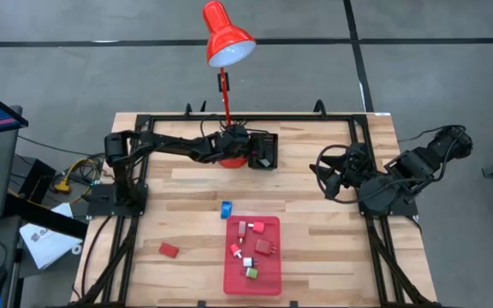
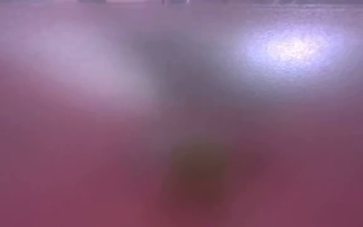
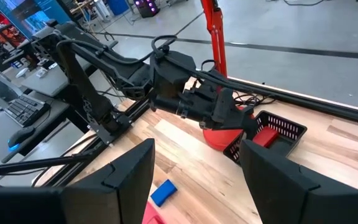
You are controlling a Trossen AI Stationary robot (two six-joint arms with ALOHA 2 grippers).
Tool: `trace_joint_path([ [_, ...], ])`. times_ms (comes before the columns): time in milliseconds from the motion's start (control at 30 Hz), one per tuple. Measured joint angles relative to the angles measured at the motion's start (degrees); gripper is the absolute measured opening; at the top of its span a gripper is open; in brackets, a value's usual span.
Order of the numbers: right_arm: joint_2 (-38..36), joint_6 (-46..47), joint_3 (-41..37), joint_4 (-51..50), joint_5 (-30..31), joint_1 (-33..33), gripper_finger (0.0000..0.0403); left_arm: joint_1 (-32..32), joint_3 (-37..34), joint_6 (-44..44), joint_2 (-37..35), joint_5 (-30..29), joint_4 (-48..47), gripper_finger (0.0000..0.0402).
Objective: Pick & Place Office items
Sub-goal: Put the black digital clock into the black bin
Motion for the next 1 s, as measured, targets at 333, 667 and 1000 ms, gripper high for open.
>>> trace_joint_path([
  [333,0.00,-0.17,0.00,-0.22,-0.02,-0.01,0.0229,0.00,0.00,1.37,0.00,-1.91,-0.76,0.0181],
  [667,0.00,0.32,0.00,-0.22,0.00,-0.02,0.0229,0.00,-0.02,4.69,0.00,-1.84,1.26,0.0182],
  [1000,0.00,0.48,0.00,-0.24,0.00,-0.02,0.0229,0.00,-0.02,7.62,-0.02,-1.33,4.91,0.0182],
])
